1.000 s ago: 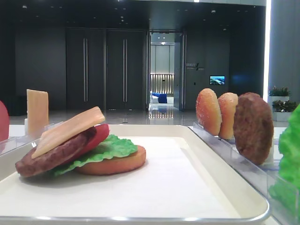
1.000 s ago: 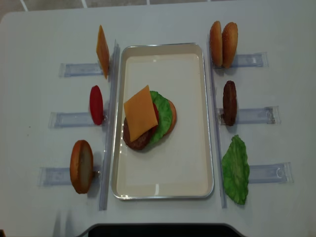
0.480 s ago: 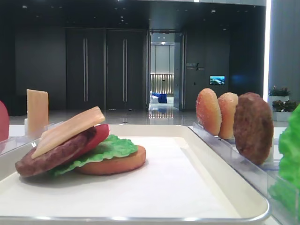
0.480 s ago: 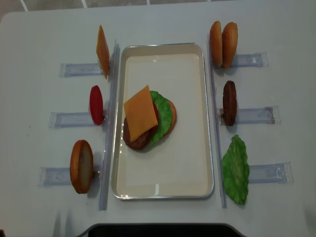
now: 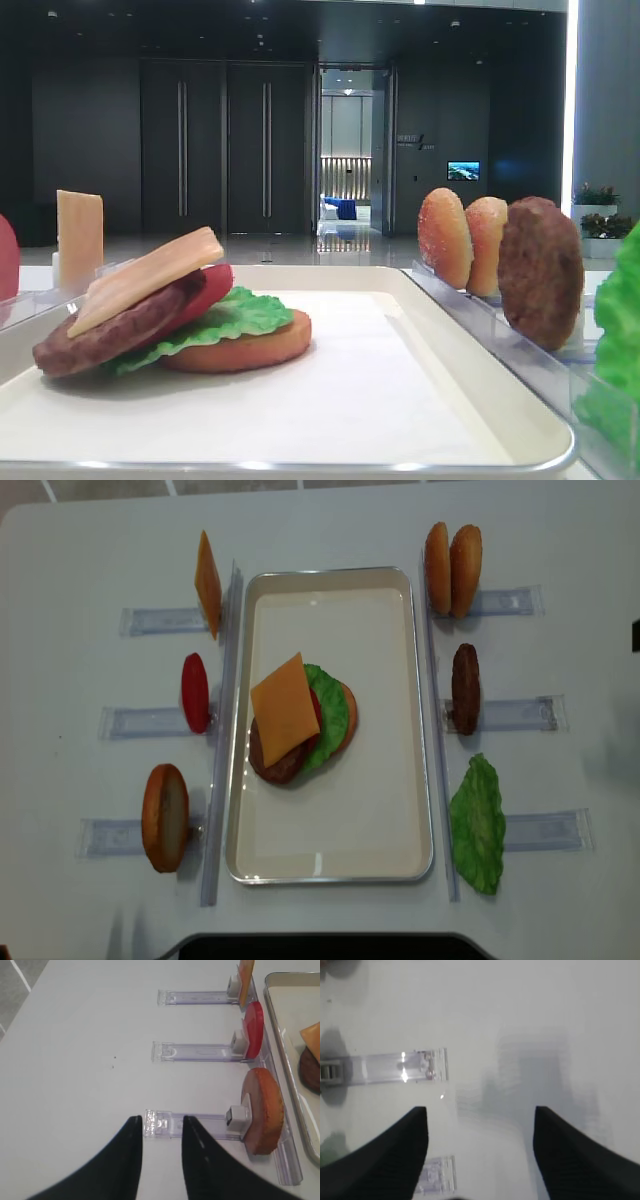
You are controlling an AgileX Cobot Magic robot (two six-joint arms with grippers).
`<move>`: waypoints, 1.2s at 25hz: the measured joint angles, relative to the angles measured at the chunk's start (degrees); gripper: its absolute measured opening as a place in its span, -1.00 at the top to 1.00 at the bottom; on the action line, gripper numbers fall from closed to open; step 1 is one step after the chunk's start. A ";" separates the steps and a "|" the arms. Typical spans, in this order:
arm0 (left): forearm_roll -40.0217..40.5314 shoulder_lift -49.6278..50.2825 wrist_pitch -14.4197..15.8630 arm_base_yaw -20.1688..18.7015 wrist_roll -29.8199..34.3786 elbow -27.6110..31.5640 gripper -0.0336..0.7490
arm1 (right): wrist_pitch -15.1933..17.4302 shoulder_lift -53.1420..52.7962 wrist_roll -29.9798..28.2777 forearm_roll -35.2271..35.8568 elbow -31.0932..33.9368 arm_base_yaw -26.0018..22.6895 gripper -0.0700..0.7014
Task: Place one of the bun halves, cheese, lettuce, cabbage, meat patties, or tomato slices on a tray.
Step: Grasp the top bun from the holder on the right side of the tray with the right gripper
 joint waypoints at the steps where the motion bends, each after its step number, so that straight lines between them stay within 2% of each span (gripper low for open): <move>1: 0.00 0.00 0.00 0.00 0.00 0.00 0.37 | -0.05 1.97 -0.06 0.00 -1.74 0.00 -0.31; 17: 0.00 0.00 0.00 0.00 0.00 0.00 0.37 | -0.15 30.00 -1.58 2.06 -32.07 0.00 -0.31; 21: 0.00 0.00 0.00 0.00 0.00 0.00 0.37 | 1.76 34.78 -2.53 2.35 -37.74 0.00 -0.31; 25: 0.00 0.00 0.00 0.00 0.00 0.00 0.37 | 4.65 37.17 -2.70 2.90 -40.58 0.11 -0.31; 30: 0.00 0.00 0.00 0.00 0.00 0.00 0.37 | 8.63 37.23 -1.90 2.14 -40.76 4.71 -0.31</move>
